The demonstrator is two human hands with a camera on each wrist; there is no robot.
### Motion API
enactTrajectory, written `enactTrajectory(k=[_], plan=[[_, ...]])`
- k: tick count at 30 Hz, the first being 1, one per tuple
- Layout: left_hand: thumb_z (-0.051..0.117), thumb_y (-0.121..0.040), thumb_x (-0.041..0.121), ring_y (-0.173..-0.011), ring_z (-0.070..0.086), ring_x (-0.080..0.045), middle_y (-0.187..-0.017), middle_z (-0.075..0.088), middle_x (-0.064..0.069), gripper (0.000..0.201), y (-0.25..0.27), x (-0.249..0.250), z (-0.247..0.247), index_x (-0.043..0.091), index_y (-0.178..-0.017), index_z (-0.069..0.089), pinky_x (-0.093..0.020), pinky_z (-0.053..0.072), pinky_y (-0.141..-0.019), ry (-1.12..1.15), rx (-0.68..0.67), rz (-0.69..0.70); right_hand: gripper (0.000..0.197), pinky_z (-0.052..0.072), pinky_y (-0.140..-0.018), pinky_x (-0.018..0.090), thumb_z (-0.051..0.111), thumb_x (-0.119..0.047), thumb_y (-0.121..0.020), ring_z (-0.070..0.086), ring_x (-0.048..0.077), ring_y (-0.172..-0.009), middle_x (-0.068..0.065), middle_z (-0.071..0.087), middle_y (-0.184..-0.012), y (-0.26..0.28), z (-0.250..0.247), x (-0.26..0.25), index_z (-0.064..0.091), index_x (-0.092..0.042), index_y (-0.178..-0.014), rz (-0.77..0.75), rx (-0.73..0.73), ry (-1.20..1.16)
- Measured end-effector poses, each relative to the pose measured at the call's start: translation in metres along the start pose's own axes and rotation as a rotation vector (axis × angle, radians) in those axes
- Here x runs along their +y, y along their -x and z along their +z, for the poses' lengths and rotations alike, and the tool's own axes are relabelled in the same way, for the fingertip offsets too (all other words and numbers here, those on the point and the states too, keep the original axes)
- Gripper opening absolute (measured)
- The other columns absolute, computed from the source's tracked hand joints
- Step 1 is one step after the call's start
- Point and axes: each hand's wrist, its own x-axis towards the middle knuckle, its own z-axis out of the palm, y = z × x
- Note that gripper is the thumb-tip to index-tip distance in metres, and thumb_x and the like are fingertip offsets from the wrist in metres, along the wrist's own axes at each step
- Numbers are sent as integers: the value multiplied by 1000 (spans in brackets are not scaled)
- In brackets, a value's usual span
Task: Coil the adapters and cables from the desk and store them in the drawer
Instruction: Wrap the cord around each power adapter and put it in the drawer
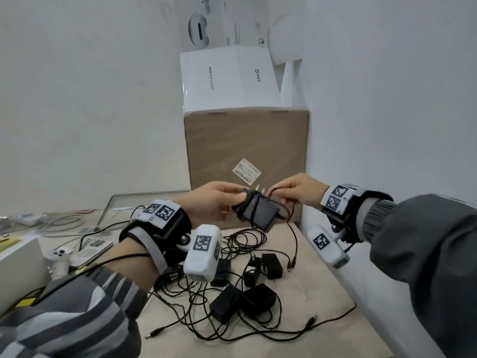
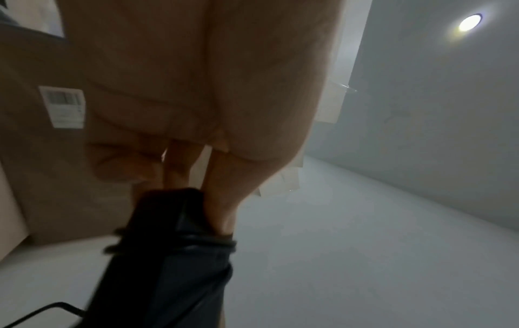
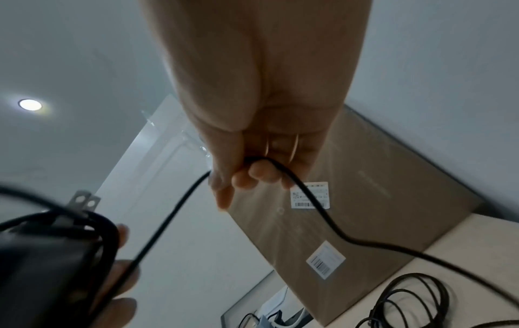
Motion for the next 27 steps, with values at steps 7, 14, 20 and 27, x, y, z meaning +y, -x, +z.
enactTrajectory(k=[7,14,20,27], plan=[[61,-92,11,-60,53,-2,-83,63,1,23,-9,-17,25,6,-114,66,-19,33,-55,-290,-6,-90,9,39,-49,16,69,-11,-84,48,5,-49,-5,60,-53,4,0,-19,75,-16,-88,-17,-21,206],[66,-89,17,-68,53,-12,-82,61,-1,10,-22,-35,33,12,-98,66,-21,38,-51,-325,333,-48,7,35,-50,9,72,-21,-80,50,-1,-49,-2,62,-58,13,2,-21,76,-15,-82,28,117,365],[63,-91,14,-76,62,-16,-96,64,-7,21,-26,-41,42,7,-110,61,-21,50,-57,-262,430,-20,10,42,-63,16,70,-21,-82,56,5,-59,-3,62,-57,12,12,-17,76,-15,-77,46,288,347],[60,-93,14,-83,62,-17,-107,66,-13,21,-22,-49,38,5,-112,61,-17,49,-54,-206,439,-23,12,40,-62,11,69,-22,-82,57,5,-63,-3,63,-58,20,18,-17,77,-14,-78,64,286,360]])
